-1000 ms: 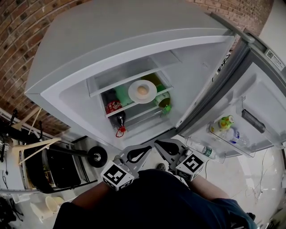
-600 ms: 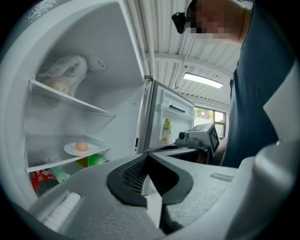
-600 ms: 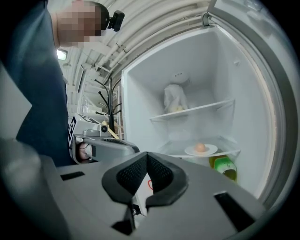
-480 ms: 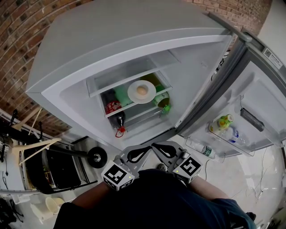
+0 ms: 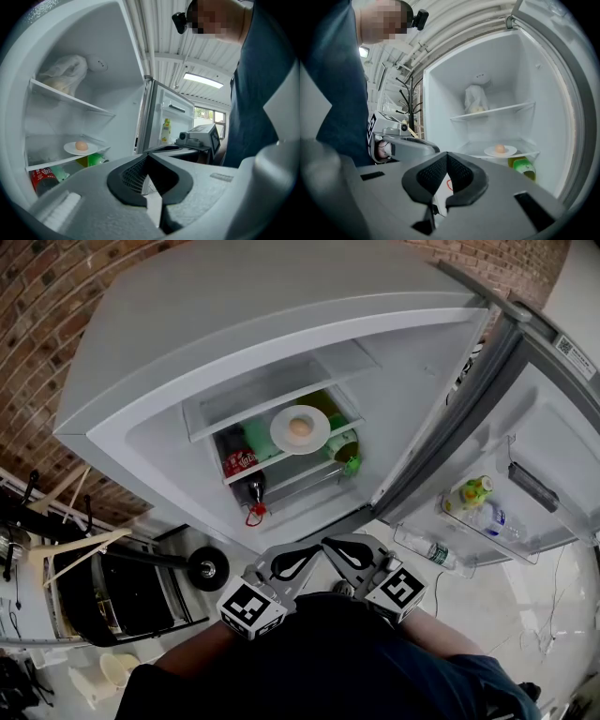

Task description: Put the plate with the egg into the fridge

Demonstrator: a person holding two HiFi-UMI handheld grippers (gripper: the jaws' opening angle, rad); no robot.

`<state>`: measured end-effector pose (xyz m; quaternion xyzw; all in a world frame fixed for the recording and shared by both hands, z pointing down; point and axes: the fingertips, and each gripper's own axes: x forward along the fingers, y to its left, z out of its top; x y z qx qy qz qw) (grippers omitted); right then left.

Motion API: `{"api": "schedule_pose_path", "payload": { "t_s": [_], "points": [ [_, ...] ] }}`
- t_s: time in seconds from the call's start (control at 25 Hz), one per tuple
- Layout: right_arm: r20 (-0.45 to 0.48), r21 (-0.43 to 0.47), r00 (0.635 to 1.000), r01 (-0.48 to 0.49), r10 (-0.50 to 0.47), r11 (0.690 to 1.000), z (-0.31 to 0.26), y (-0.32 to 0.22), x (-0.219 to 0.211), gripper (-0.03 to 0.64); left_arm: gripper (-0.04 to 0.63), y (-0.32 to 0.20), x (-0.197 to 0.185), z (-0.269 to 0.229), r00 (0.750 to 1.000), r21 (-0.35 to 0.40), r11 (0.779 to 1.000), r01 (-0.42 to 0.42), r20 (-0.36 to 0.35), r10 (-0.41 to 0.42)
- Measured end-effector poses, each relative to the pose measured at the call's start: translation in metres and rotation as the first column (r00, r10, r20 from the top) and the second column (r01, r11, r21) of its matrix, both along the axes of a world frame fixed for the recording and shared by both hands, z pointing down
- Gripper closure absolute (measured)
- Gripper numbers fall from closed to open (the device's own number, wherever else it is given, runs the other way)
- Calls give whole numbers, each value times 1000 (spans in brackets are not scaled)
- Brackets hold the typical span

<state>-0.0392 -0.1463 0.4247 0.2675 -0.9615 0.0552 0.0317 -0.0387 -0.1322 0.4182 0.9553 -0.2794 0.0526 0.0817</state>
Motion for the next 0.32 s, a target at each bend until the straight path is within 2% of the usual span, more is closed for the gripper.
{"api": "schedule_pose_path", "payload": {
  "t_s": [0.16,0.32],
  "points": [
    [-3,-6,1000,0,0,1000,3,1,0,607,591,1,1,-2,1000,-5,1000,1,-11,-1],
    [-5,-15,1000,-2,2,1000,5,0,-1,607,591,0,-1,1,1000,12,1000,-4,11,4]
  ]
}}
